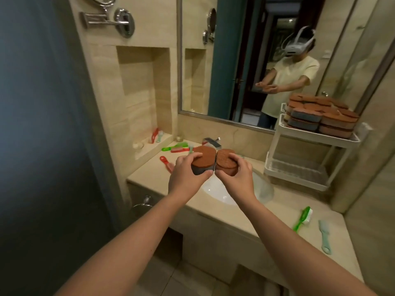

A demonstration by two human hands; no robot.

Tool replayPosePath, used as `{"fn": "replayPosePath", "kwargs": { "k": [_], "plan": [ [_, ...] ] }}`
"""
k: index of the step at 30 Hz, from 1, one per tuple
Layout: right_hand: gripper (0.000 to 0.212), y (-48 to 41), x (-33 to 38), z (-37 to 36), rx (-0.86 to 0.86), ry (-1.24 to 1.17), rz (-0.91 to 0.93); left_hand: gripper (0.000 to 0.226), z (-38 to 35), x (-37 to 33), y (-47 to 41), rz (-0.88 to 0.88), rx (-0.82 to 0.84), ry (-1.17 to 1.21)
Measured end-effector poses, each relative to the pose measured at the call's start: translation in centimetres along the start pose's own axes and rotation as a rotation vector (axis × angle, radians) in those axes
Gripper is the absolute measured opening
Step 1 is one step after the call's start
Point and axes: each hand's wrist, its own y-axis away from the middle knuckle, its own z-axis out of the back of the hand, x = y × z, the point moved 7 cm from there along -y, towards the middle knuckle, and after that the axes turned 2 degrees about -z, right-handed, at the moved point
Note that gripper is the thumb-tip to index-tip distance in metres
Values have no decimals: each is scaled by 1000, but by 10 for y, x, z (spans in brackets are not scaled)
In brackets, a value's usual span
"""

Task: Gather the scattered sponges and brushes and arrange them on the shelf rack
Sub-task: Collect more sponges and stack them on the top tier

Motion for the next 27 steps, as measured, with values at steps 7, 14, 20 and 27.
{"fn": "replayPosePath", "kwargs": {
  "k": [7, 14, 20, 27],
  "plan": [
    [57, -74, -7, 46, -179, 52, 9, 55, -70, -28, -88, -139, 134, 114],
    [57, -130, -14, 81, -339, 88, 6, 58, -126, -54, -153, -250, 248, 214],
    [56, -163, -11, 110, -419, 145, 26, 56, -158, -73, -187, -285, 278, 281],
    [59, -217, -14, 159, -473, 206, 47, 49, -202, -114, -234, -365, 284, 294]
  ]
}}
